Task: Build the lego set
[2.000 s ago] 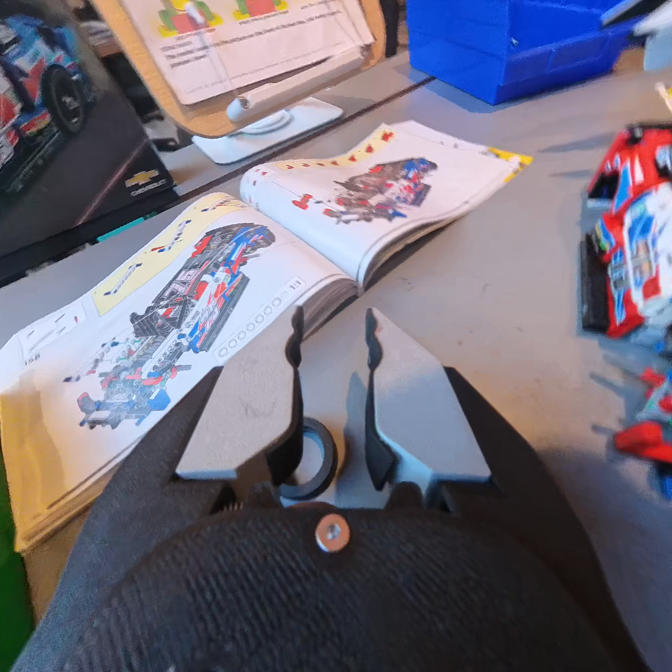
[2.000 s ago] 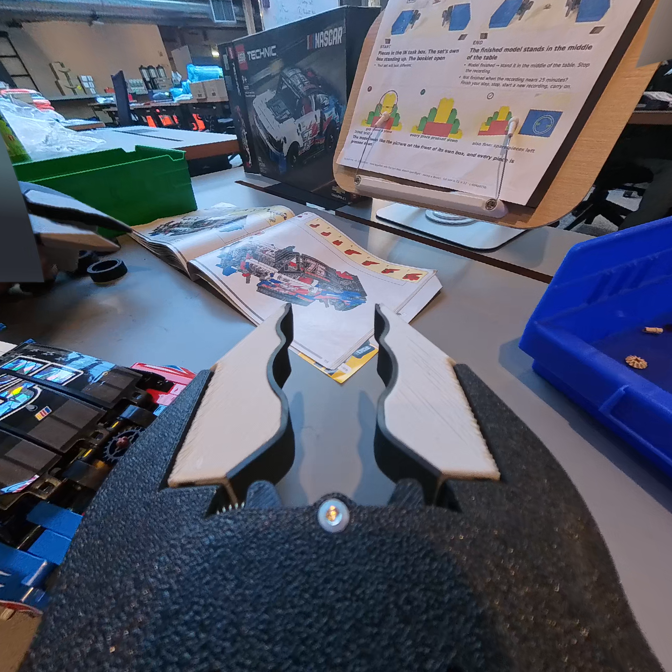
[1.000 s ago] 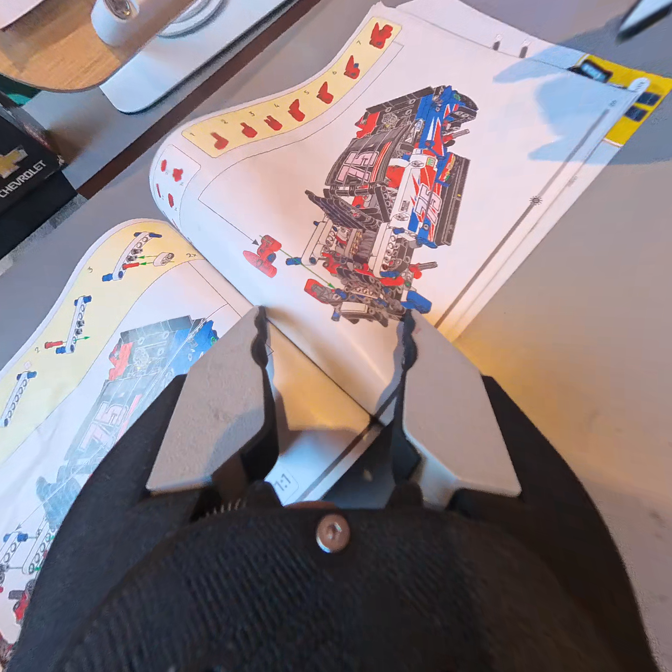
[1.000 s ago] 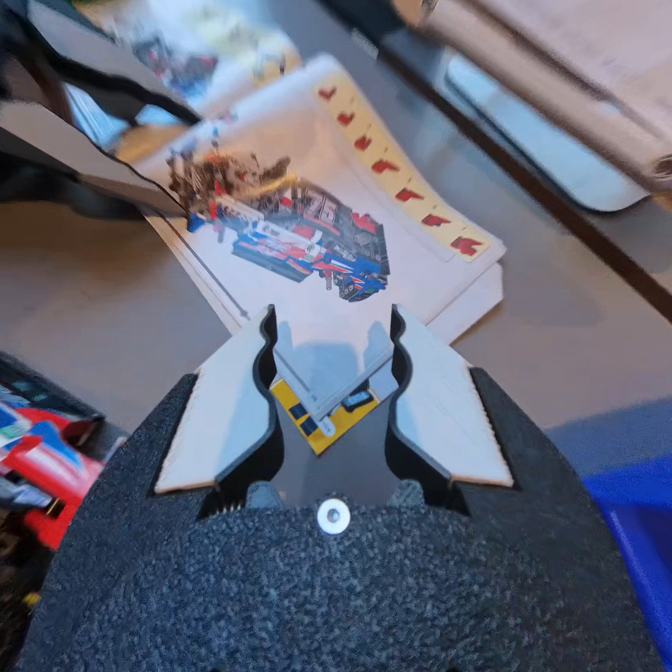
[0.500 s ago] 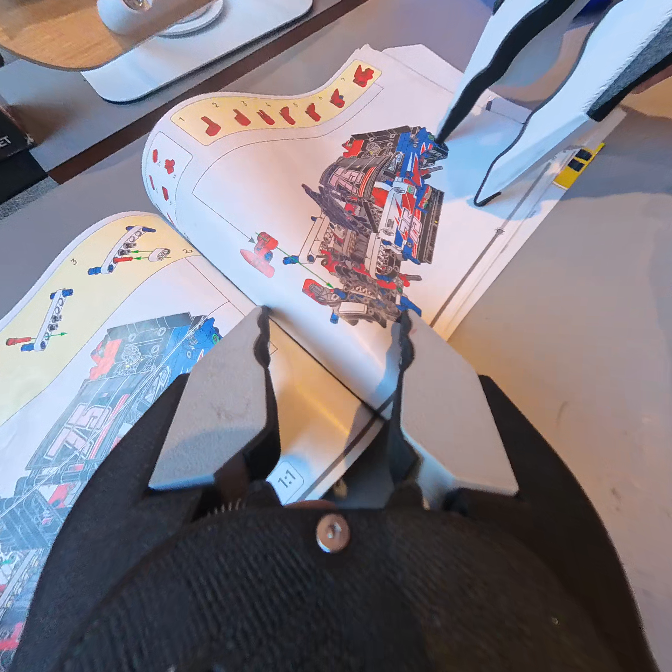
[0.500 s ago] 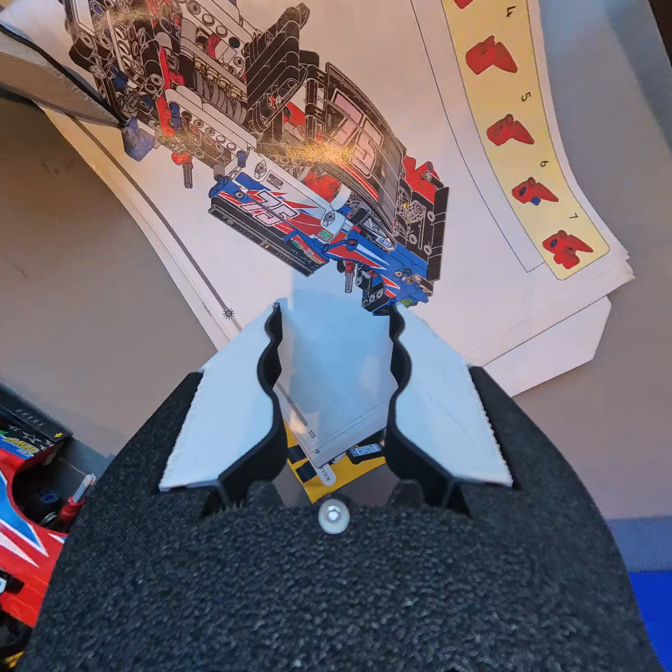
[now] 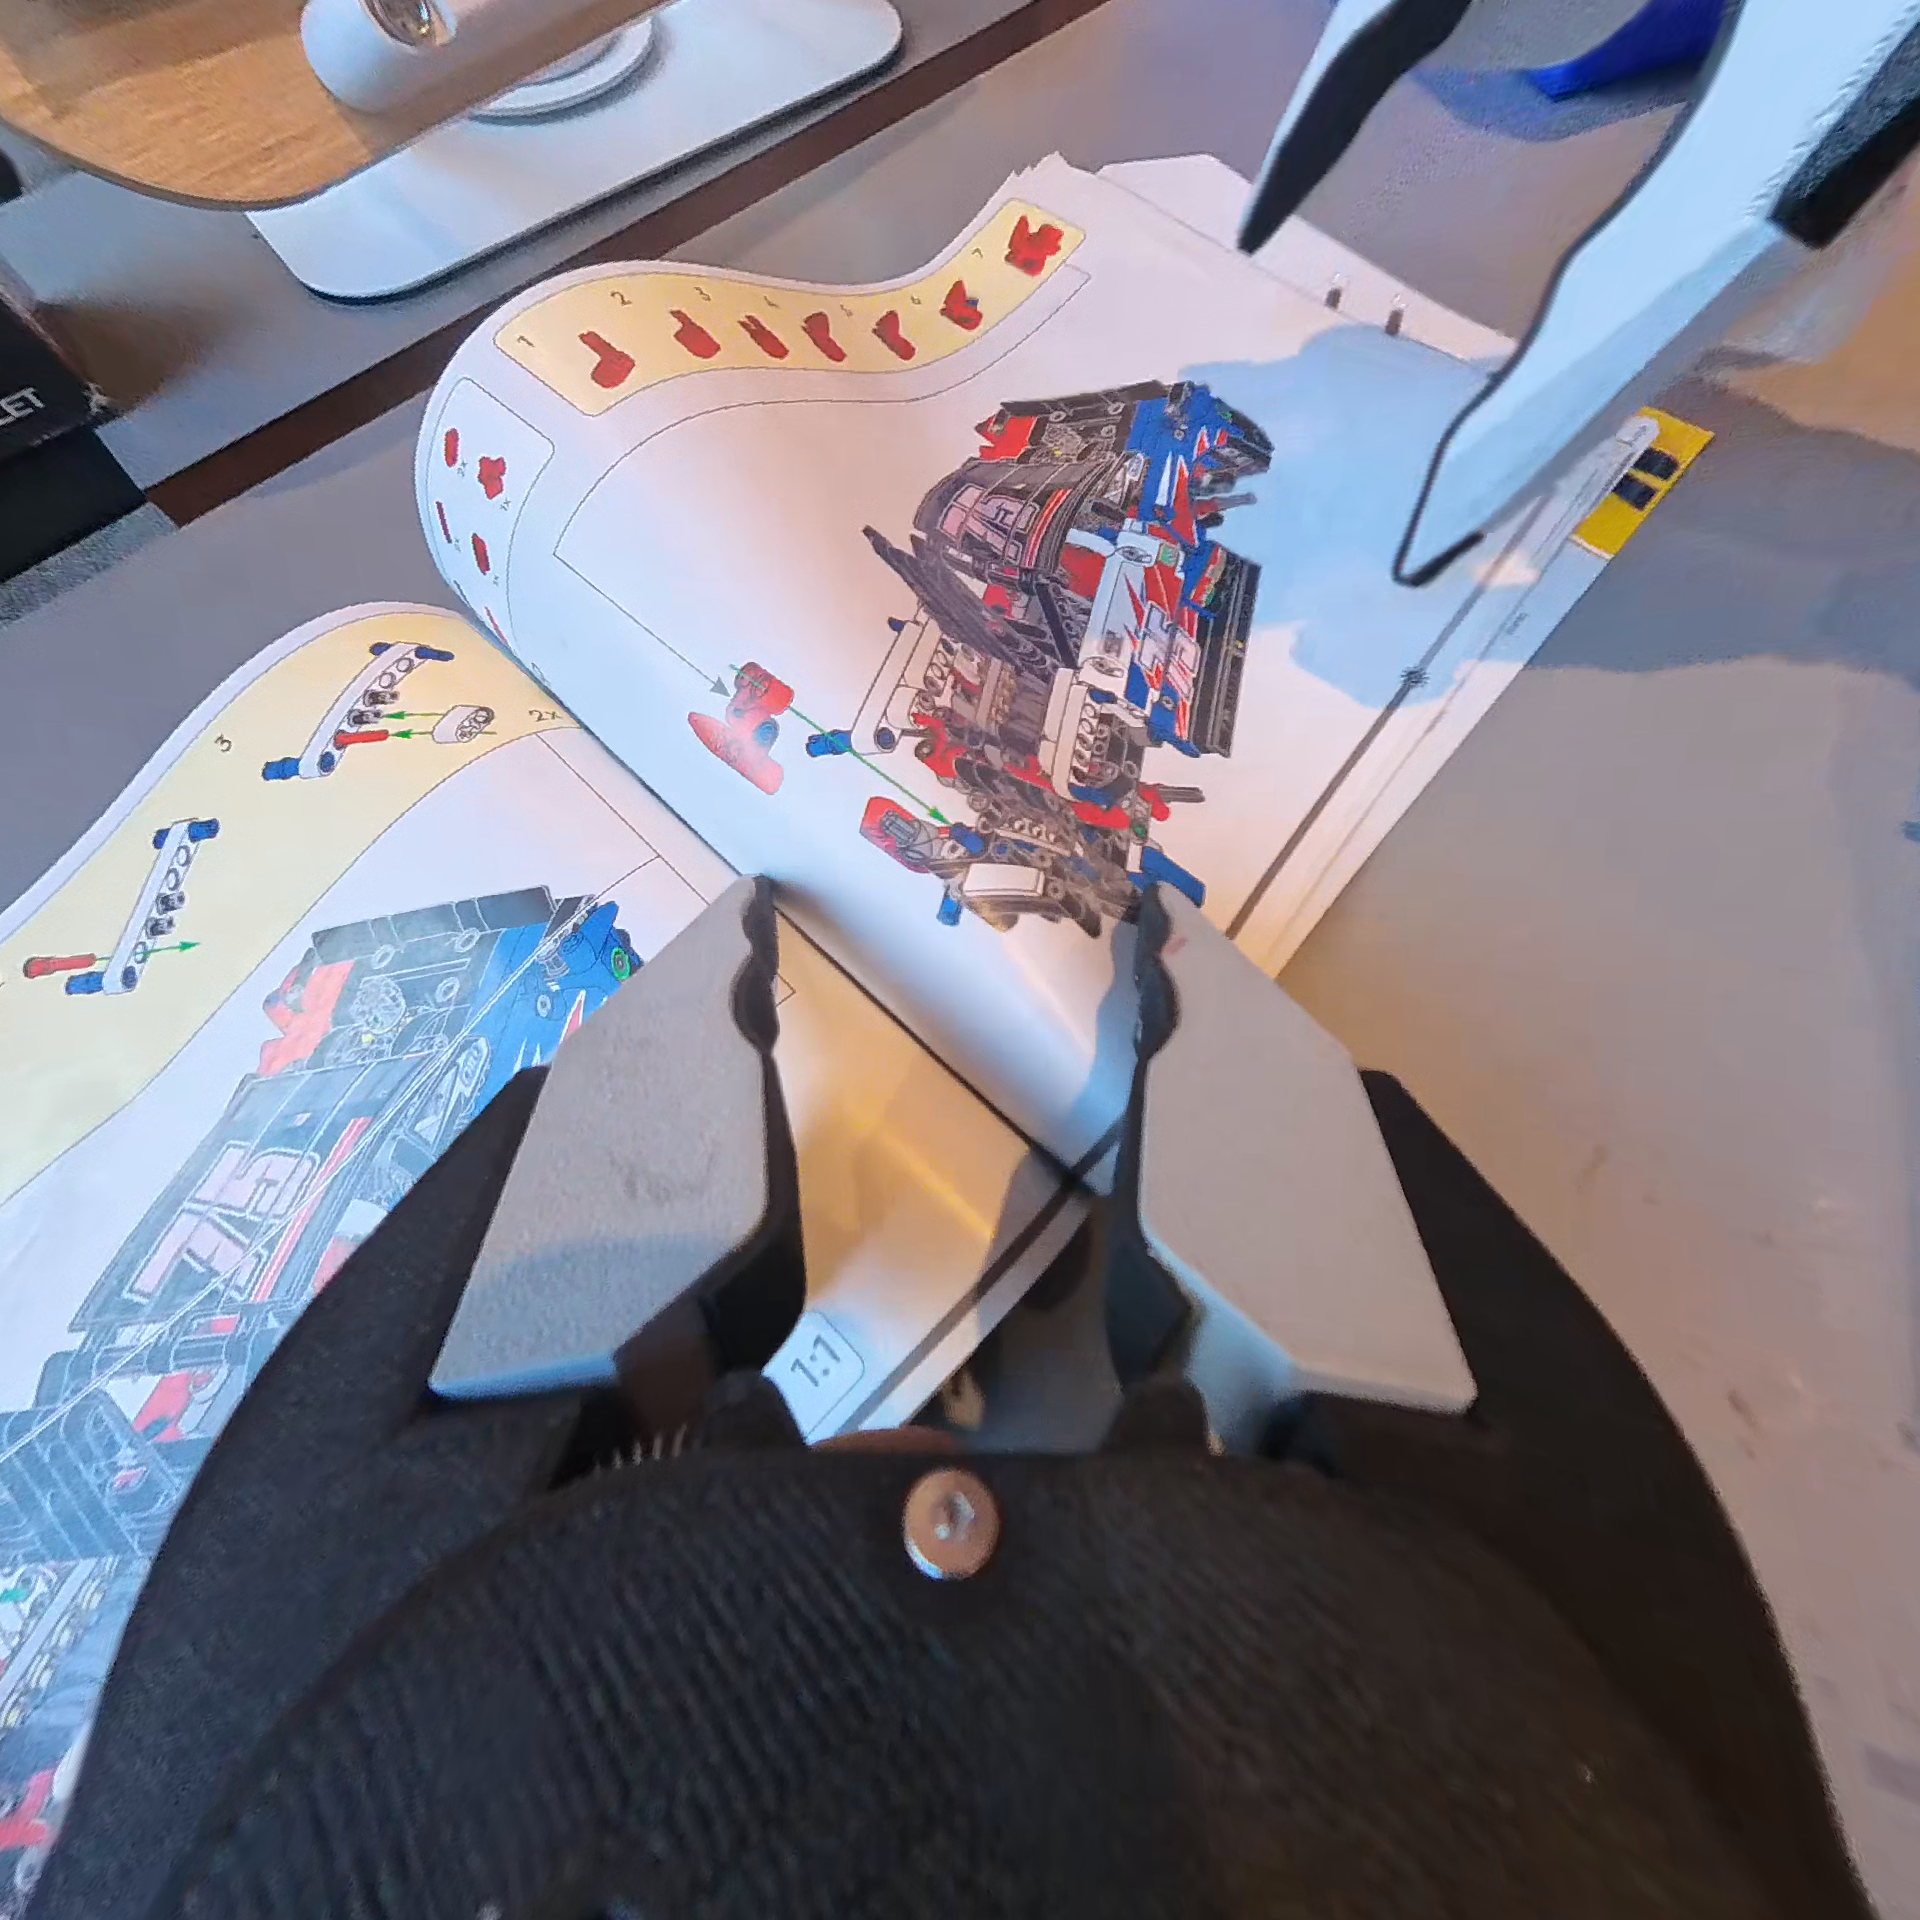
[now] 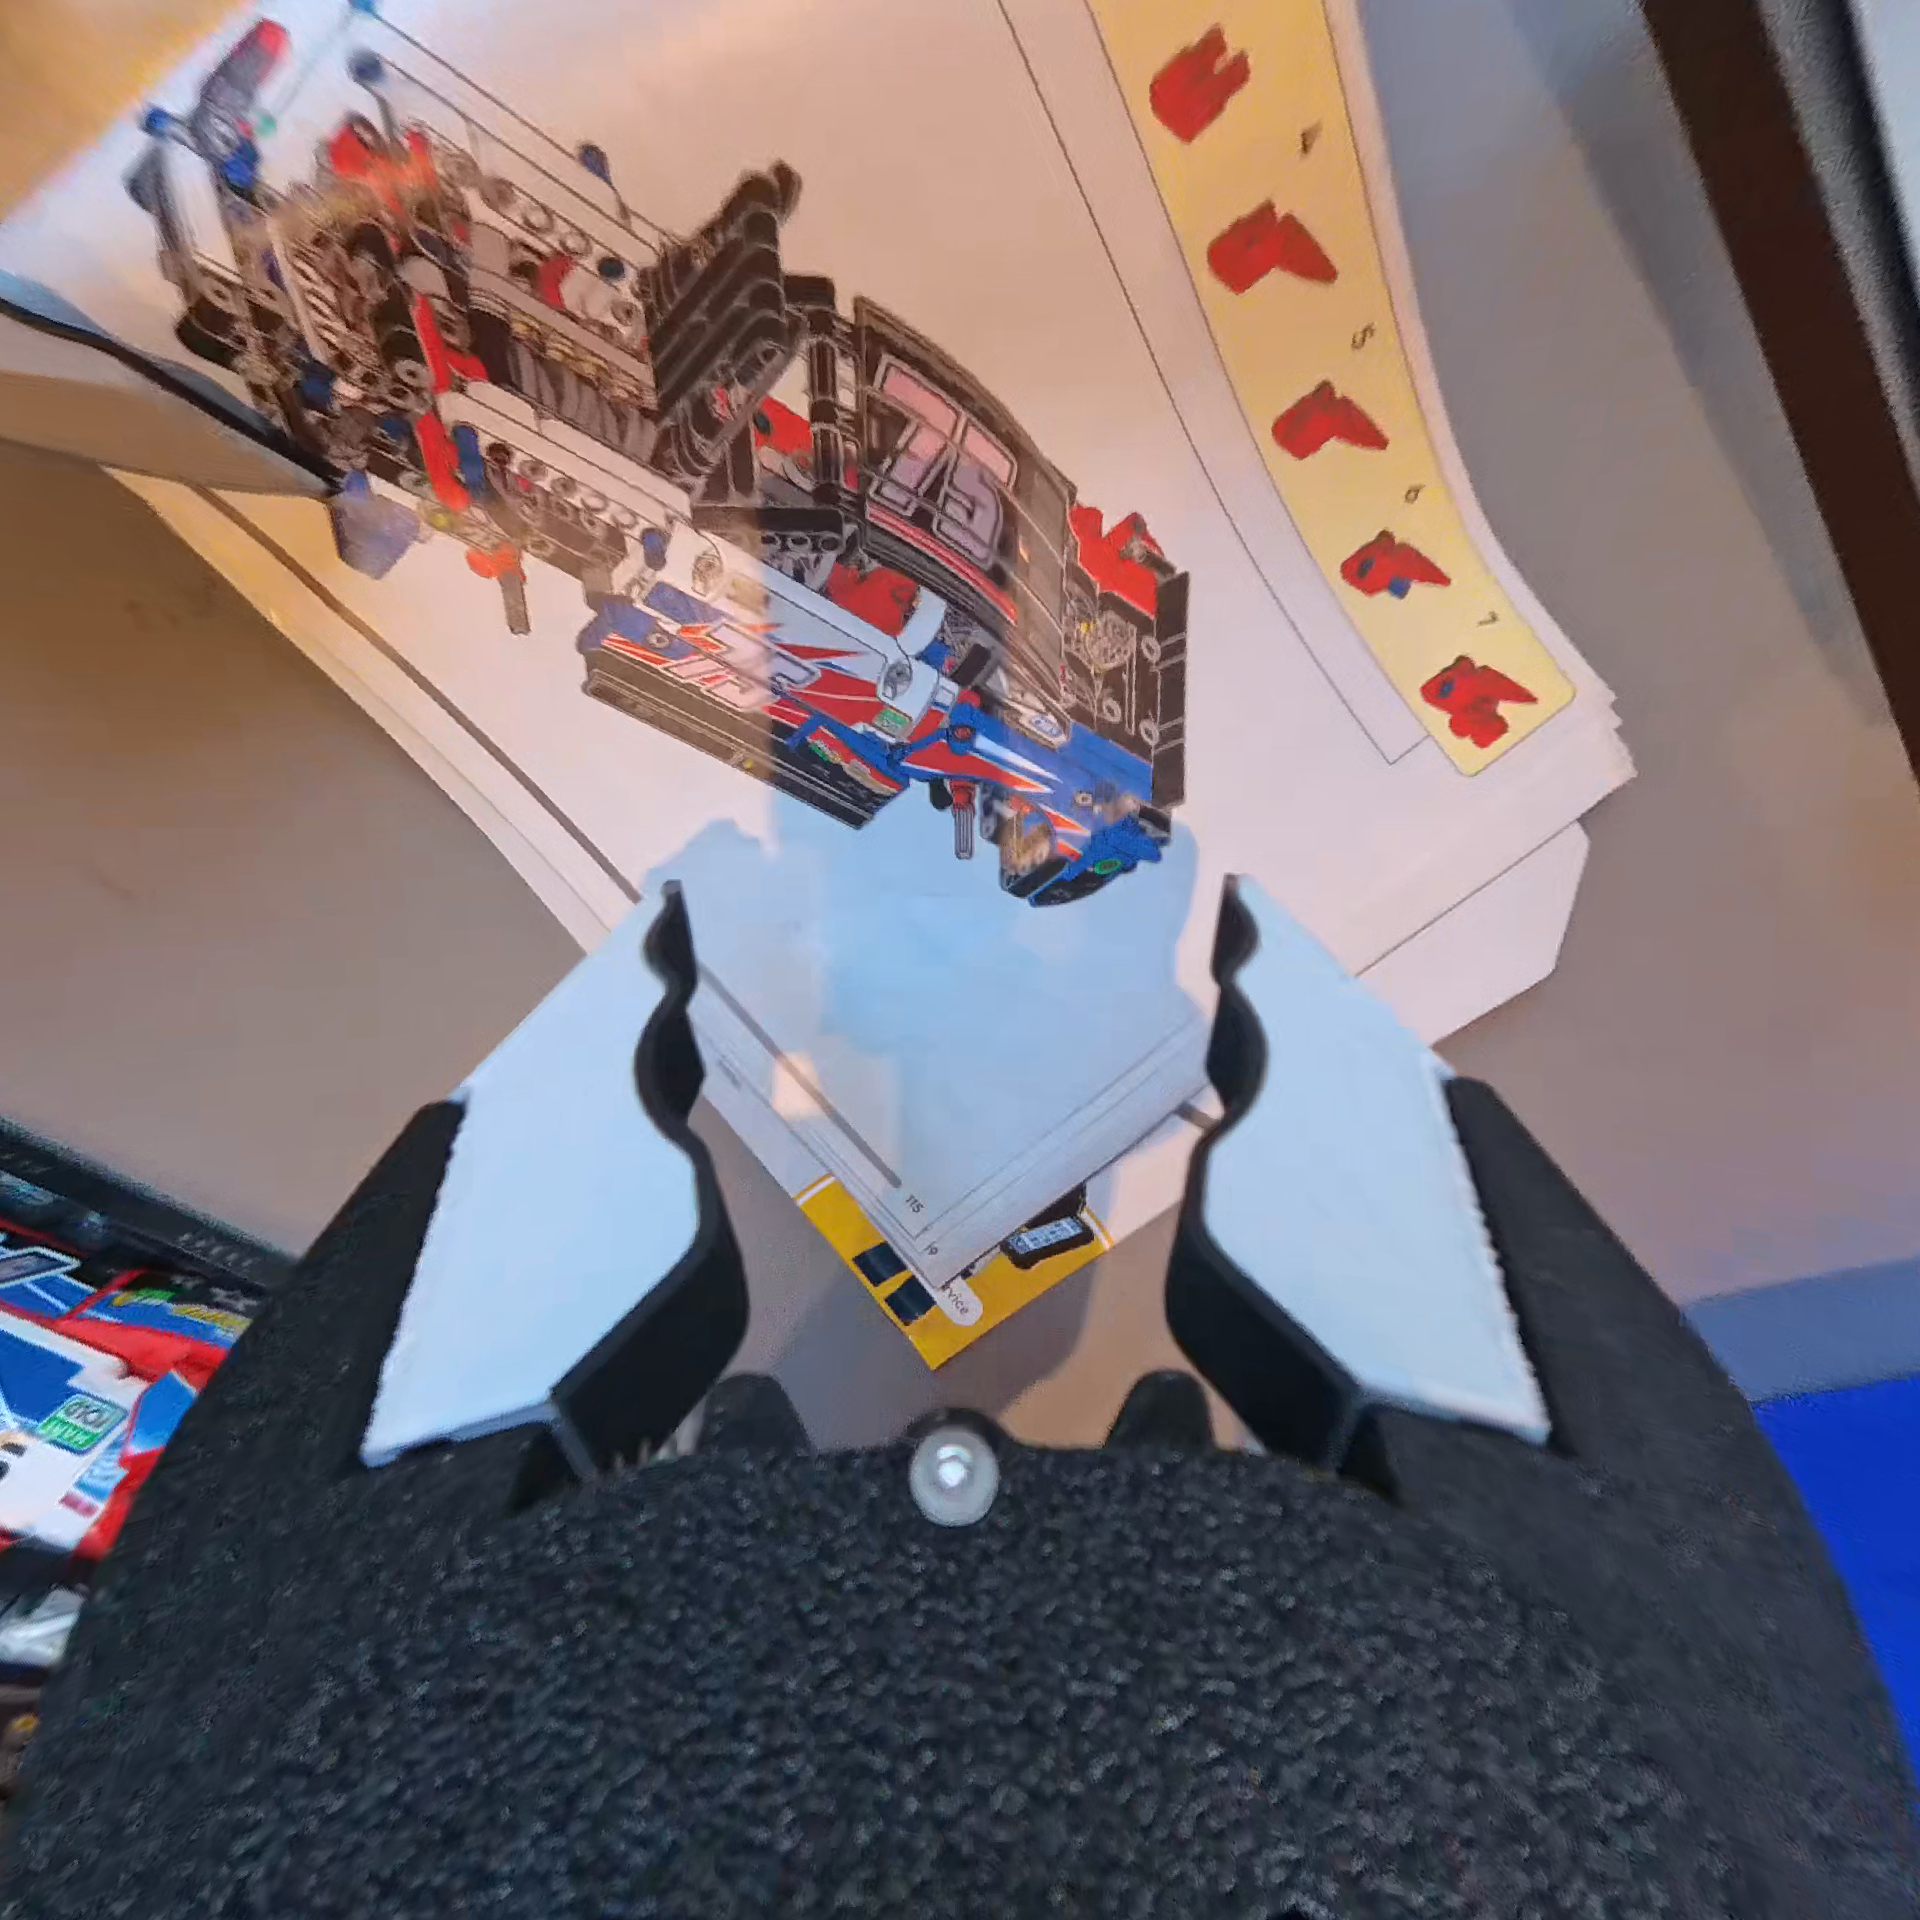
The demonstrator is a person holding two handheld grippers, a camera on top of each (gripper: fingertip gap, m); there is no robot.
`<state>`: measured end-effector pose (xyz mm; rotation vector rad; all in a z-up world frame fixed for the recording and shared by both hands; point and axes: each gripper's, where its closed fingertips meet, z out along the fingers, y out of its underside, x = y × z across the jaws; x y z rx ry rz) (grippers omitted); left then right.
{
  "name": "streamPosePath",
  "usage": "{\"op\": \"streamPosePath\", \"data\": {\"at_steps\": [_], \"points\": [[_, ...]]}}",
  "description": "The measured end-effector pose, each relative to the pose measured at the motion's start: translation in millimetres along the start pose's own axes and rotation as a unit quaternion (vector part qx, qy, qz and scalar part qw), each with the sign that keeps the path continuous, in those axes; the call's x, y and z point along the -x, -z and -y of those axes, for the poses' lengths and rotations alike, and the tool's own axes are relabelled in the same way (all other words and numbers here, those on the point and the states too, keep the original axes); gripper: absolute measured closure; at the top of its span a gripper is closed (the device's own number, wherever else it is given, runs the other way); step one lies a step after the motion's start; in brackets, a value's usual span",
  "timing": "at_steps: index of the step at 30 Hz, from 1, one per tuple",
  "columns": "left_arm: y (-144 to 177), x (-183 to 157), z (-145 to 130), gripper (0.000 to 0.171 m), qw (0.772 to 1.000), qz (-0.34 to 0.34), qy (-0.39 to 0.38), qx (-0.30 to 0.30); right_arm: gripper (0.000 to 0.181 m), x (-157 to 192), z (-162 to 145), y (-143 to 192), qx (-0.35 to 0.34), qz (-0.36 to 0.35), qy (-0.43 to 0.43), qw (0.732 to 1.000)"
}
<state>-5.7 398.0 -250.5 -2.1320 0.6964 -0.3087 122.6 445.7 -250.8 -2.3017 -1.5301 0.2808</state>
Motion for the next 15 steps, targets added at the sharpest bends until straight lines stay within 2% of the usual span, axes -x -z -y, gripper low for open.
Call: {"op": "streamPosePath", "data": {"at_steps": [2, 4, 5, 12, 14, 15], "points": [[1.1, -0.2, 1.0, 0.105, 1.0, -0.01, 0.012, -0.003, 0.08, 0.6, -6.6, -7.4, 0.023, 0.007, 0.0, 1.0], [2.2, 0.2, 1.8, 0.107, 1.0, -0.018, 0.023, -0.007, 0.091, 9.3, -17.7, -19.6, 0.056, 0.025, 0.025, 0.998], [3.0, 1.1, 2.2, 0.109, 0.999, -0.019, 0.028, -0.009, 0.103, 14.9, -11.9, -21.6, 0.036, 0.037, 0.021, 0.998], [4.3, 1.5, 3.6, 0.11, 0.998, -0.033, 0.047, -0.014, 0.104, 17.3, -9.3, -23.7, 0.012, 0.037, 0.019, 0.999], [4.6, 1.6, 3.9, 0.11, 0.998, -0.032, 0.046, -0.015, 0.114, 20.3, -8.4, -23.3, 0.018, 0.039, 0.025, 0.999], [5.1, 1.5, 4.7, 0.11, 0.998, -0.033, 0.047, -0.017, 0.127, 22.0, -6.6, -23.1, 0.016, 0.039, 0.025, 0.999]]}}
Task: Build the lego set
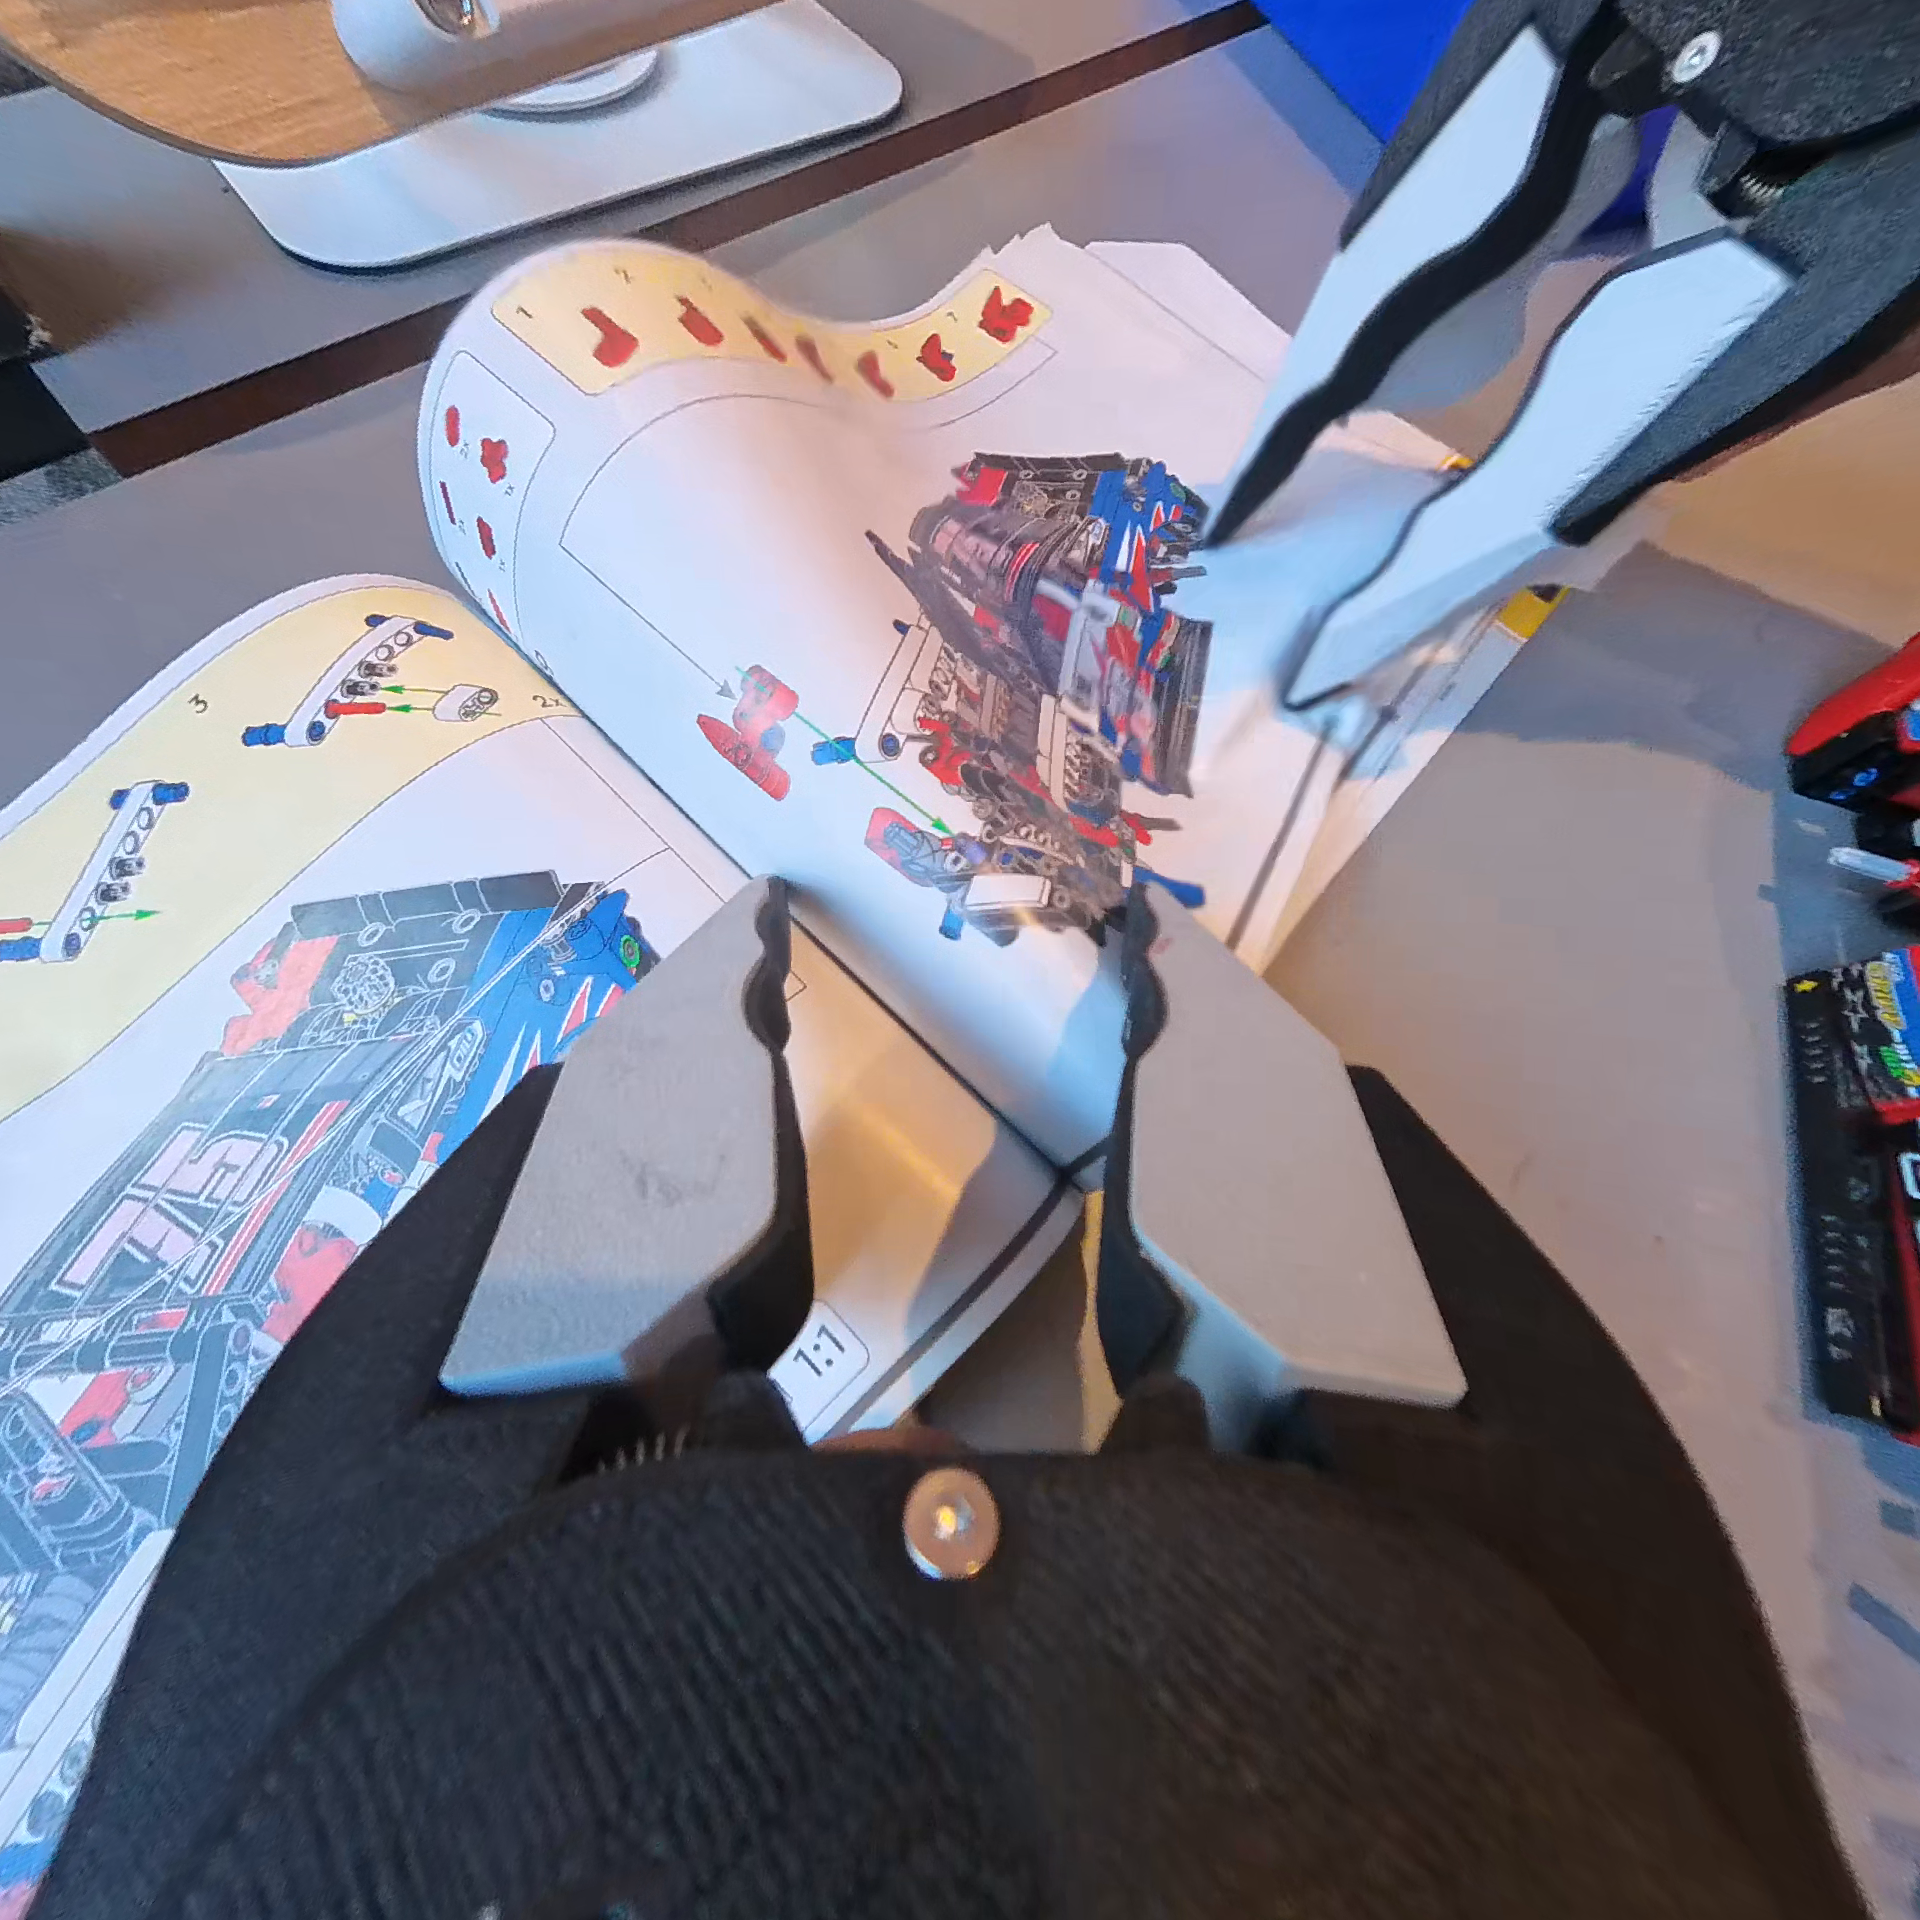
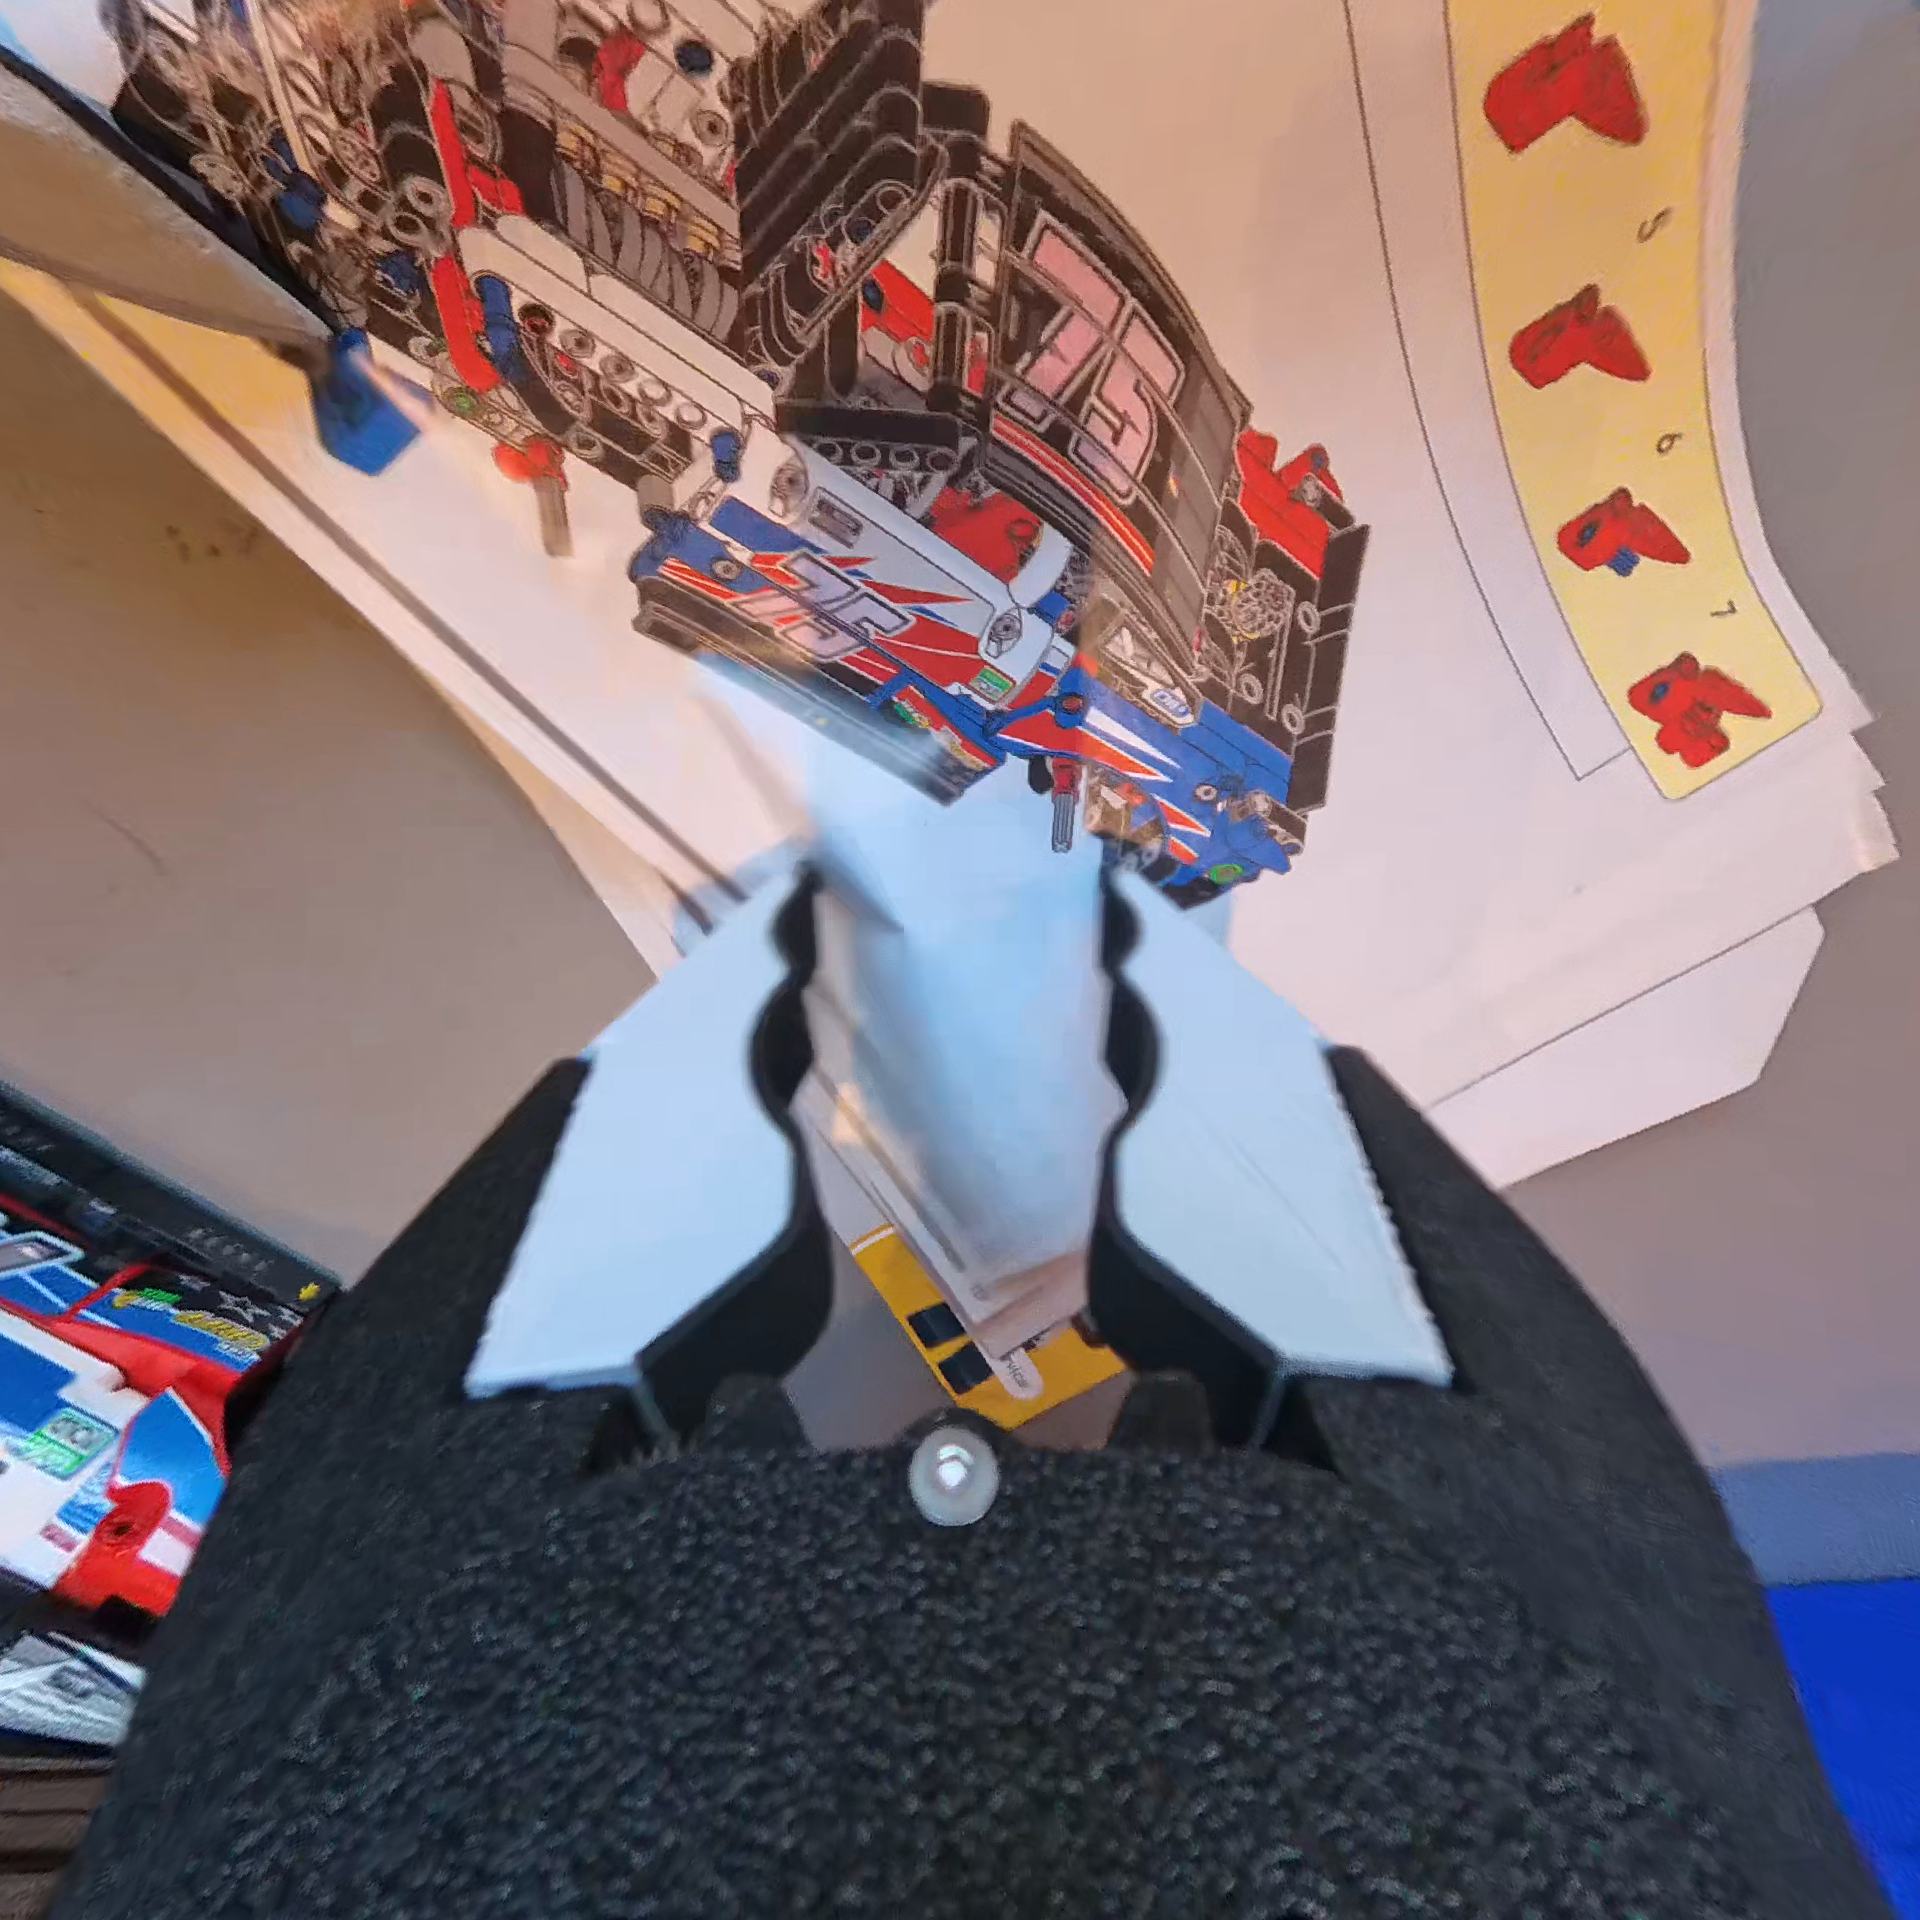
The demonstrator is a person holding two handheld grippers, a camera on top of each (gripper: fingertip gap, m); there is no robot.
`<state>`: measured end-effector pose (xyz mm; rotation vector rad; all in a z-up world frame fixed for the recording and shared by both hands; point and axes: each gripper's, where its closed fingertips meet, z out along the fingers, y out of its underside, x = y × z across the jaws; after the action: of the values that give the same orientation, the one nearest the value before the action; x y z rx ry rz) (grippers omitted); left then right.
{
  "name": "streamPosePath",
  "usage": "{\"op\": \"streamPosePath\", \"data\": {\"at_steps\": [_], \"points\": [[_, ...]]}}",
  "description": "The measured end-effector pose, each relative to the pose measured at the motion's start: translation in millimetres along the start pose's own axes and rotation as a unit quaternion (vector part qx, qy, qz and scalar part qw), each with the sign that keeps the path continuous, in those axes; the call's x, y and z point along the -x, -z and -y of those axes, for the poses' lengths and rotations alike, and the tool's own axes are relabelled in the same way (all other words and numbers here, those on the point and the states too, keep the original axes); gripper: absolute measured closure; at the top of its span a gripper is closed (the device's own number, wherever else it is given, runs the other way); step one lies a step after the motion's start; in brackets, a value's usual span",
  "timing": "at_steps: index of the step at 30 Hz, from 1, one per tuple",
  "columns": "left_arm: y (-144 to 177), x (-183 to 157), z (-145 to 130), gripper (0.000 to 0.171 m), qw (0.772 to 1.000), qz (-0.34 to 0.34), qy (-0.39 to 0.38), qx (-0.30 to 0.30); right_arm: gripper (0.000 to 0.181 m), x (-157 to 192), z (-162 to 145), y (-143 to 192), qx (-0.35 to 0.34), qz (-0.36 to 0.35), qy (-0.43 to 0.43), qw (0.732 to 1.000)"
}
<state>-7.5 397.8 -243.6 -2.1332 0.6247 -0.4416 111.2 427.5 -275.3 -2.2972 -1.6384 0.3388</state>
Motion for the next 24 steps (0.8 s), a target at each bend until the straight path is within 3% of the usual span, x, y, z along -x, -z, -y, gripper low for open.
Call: {"op": "streamPosePath", "data": {"at_steps": [2, 6, 10, 14, 18, 24], "points": [[1.2, -0.4, 2.2, 0.111, 1.0, -0.004, 0.004, -0.007, 0.154, 3.8, 6.0, -1.6, -0.013, 0.0, -0.004, 1.0], [2.4, -0.8, 4.1, 0.114, 1.0, -0.006, 0.003, -0.013, 0.177, 5.7, 14.4, -5.2, -0.022, 0.004, -0.023, 0.999], [7.3, -2.5, 8.5, 0.122, 1.0, 0.002, -0.018, -0.021, 0.18, 6.2, 17.7, -6.5, -0.015, 0.012, -0.04, 0.999], [18.6, -17.1, 21.1, 0.104, 0.995, 0.008, -0.089, -0.044, 0.181, 10.8, 19.9, -0.9, 0.002, 0.003, -0.022, 1.0], [15.9, -32.0, 18.2, 0.094, 0.98, 0.045, -0.191, -0.028, 0.181, 22.7, 28.3, 17.2, 0.015, 0.008, -0.008, 1.0], [12.8, -21.7, 15.9, 0.128, 0.95, 0.139, -0.279, -0.017, 0.181, 48.2, 51.4, 50.8, 0.011, 0.031, 0.006, 0.999]]}}
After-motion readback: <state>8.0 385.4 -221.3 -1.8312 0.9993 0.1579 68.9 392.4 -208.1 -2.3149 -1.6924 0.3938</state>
